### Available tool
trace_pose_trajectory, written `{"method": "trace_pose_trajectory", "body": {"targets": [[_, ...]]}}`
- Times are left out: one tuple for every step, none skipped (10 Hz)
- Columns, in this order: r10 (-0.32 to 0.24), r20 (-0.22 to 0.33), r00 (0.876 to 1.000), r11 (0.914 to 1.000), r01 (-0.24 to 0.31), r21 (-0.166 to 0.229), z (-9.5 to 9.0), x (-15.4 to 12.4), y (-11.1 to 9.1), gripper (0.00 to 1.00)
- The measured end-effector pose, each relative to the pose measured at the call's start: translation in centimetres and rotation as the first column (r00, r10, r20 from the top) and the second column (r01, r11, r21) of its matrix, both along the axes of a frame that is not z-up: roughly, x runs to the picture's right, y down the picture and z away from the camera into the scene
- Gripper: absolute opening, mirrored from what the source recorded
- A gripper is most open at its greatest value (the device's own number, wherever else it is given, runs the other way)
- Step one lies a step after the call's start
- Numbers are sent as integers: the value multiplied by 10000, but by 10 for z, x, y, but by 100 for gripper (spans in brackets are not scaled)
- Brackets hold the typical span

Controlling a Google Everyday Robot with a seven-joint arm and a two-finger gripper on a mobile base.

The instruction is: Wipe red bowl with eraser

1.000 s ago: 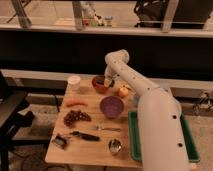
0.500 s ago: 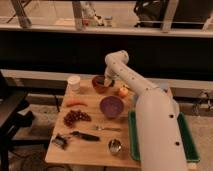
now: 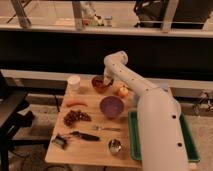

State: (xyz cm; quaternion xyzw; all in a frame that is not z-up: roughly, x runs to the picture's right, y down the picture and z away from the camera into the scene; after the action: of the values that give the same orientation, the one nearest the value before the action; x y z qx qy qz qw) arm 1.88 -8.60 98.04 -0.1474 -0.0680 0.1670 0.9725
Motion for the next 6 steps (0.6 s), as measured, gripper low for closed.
{"method": "trace_pose_trajectory", "body": {"targets": [[-84,20,10000,9999,83,132,-2,-4,-4,0],[-158,42,9999,9996,157,228,-3,-9,-8,0],[-304,65,9995,9990,302,328,-3,-17,-11,0],[-445,117,9989,9982,440,410,-1,-28,-15,0],[-585,129,9982,9972,579,464,2,-35,-18,0],[-702,89,9975,9964,697,491,6,-39,-21,0]]}}
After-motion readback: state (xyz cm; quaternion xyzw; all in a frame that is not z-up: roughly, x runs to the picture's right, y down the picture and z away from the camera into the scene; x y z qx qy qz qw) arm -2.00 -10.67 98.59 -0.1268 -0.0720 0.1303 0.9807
